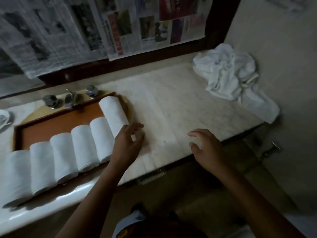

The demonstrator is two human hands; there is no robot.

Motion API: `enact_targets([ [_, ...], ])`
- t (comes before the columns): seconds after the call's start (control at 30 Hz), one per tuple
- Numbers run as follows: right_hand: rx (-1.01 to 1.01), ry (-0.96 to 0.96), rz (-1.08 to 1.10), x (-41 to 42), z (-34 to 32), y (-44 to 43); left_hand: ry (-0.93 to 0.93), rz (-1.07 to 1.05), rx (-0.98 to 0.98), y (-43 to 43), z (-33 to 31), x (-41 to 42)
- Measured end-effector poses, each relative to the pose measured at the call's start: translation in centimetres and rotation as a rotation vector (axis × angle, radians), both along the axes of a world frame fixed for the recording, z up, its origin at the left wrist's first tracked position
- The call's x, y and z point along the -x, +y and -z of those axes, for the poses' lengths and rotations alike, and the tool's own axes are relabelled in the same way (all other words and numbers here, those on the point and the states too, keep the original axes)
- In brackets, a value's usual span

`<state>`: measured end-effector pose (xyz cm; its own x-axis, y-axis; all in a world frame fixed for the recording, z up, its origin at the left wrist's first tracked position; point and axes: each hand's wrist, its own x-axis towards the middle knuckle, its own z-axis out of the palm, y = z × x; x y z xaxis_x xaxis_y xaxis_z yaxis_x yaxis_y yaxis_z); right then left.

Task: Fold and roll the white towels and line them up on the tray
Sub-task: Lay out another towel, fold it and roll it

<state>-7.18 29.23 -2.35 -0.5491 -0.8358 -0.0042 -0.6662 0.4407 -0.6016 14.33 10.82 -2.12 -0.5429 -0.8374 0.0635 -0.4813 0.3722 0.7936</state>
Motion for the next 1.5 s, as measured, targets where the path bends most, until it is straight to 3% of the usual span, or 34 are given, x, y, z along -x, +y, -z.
enact_targets([
  [0.43,0.02,-0.057,0.39,15.3,0.5,2.0,0.044,0.263,-0.064,-2.1,0.0,20.7],
  [0.73,0.003,-0.02,0.468,24.7,0.5,-1.8,-0.025,0.298,-0.13,-6.1,1.7,30.9],
  [0.97,-0.108,0.169,0.429,36.4,1.2,-8.4,-0.093,0.221,-0.155,-7.8,2.8,35.9],
  [1.17,-0.22,0.138,0.381,45.9,0.5,-14.4,-0.091,0.12,-0.14,-7.6,2.2,39.4],
  [1.23,-0.299,0.167,0.307,48.5,1.3,-15.6,-0.073,0.075,-0.159,-7.0,1.9,40.3],
  [1.33,-0.429,0.367,0.12,51.1,3.2,-16.1,-0.048,0.019,-0.188,-5.7,1.7,40.8],
  [1.5,-0.34,0.307,-0.016,52.3,0.7,-15.7,-0.063,-0.076,-0.238,-3.3,2.0,40.3],
])
